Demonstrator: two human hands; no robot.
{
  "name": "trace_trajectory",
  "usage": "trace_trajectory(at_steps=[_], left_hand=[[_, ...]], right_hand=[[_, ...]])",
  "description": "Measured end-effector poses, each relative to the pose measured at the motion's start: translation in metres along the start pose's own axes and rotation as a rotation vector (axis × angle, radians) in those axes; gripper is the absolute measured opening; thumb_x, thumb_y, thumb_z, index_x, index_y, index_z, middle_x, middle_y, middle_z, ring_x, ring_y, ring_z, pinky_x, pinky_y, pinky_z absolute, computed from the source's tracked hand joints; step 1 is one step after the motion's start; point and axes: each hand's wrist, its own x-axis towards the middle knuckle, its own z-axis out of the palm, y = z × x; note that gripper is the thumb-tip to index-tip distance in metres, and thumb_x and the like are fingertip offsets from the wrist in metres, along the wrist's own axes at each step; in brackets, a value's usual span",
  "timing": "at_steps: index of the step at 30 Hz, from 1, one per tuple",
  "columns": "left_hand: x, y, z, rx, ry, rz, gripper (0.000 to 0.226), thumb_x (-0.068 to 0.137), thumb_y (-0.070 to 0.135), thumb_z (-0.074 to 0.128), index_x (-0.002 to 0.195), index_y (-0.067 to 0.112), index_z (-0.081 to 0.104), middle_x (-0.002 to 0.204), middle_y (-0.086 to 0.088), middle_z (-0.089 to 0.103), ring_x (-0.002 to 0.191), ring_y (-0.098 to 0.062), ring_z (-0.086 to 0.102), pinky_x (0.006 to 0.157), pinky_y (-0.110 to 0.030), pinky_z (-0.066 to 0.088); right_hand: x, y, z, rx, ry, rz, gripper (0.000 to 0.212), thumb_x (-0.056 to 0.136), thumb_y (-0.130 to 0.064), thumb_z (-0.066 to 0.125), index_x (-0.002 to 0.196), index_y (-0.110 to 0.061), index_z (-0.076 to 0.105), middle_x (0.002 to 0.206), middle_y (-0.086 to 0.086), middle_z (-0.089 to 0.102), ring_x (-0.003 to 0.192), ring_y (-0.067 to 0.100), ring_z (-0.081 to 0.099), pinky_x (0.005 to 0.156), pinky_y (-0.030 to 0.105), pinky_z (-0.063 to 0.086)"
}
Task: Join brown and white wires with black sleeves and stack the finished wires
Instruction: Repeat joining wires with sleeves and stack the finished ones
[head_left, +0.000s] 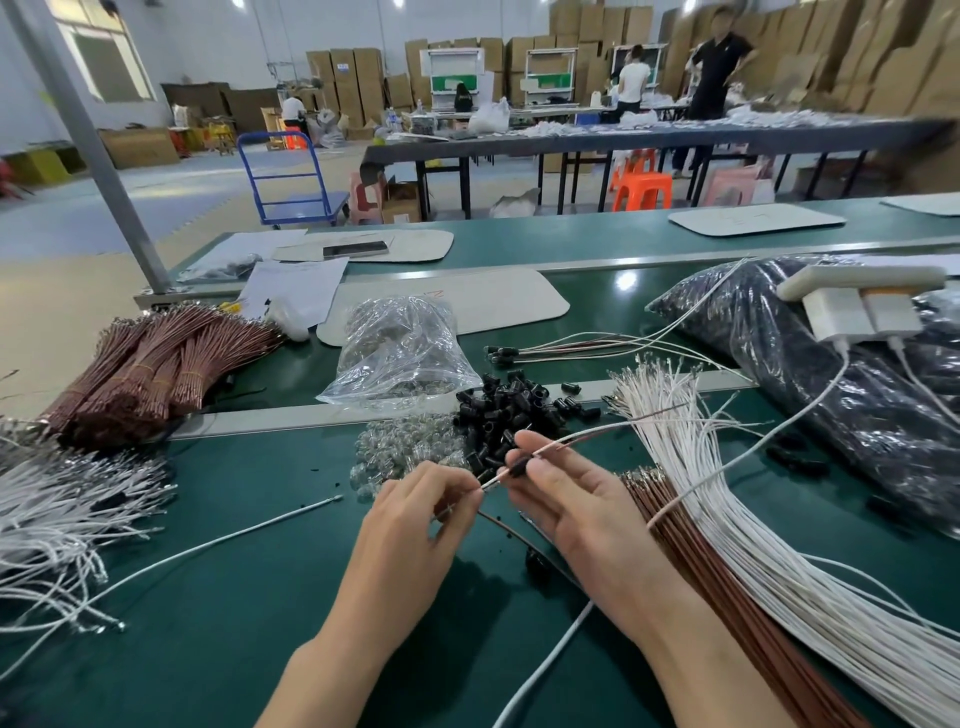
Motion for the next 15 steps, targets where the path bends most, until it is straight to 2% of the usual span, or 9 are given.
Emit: trace_trajectory(at_steps=[3,5,8,12,15], left_hand=[[0.0,0.0,0.0,-0.022,-0.012,-0.013,0.01,0.096,0.053,0.049,0.102,0.046,0.054,0.096,0.026,0.06,0.089,-0.005,0.055,0.079,-0.019,0.044],[0.0,-0.006,-0.003,-0.012,-0.042,-0.032,0.015,0.096,0.056,0.047,0.104,0.046,0.055,0.09,0.024,0.061,0.093,-0.001,0.054,0.08,-0.02,0.044],[0.002,-0.01,-0.006,0.028,-0.067,-0.025,0.003,0.098,0.047,0.052,0.099,0.046,0.055,0.087,0.031,0.059,0.097,0.008,0.053,0.088,-0.018,0.038],[0.004,-0.004,-0.004,0.047,-0.036,0.0,0.005,0.099,0.042,0.052,0.096,0.041,0.056,0.091,0.03,0.058,0.093,0.006,0.055,0.095,-0.016,0.034],[0.004,0.0,0.0,0.106,0.004,0.083,0.009,0.101,0.037,0.055,0.098,0.032,0.063,0.093,0.025,0.06,0.089,0.005,0.056,0.098,-0.023,0.035]], right_hand=[[0.0,-0.001,0.001,0.0,0.024,-0.02,0.029,0.08,-0.011,0.066,0.105,-0.012,0.079,0.106,0.014,0.073,0.094,0.022,0.072,0.079,0.026,0.059],[0.001,-0.008,-0.004,0.06,0.07,-0.054,0.029,0.081,-0.008,0.065,0.108,-0.008,0.077,0.106,0.015,0.074,0.091,0.022,0.073,0.079,0.027,0.06],[0.001,-0.015,-0.011,0.094,0.098,-0.08,0.032,0.082,-0.007,0.064,0.112,-0.007,0.074,0.106,0.014,0.074,0.09,0.021,0.073,0.081,0.027,0.061],[-0.001,-0.005,-0.002,0.015,0.054,-0.01,0.031,0.083,-0.007,0.064,0.113,-0.009,0.074,0.109,0.016,0.074,0.095,0.024,0.072,0.082,0.029,0.061],[-0.001,0.002,0.004,-0.085,0.021,0.02,0.026,0.092,-0.002,0.06,0.106,-0.014,0.079,0.107,0.014,0.075,0.096,0.022,0.072,0.078,0.025,0.059]])
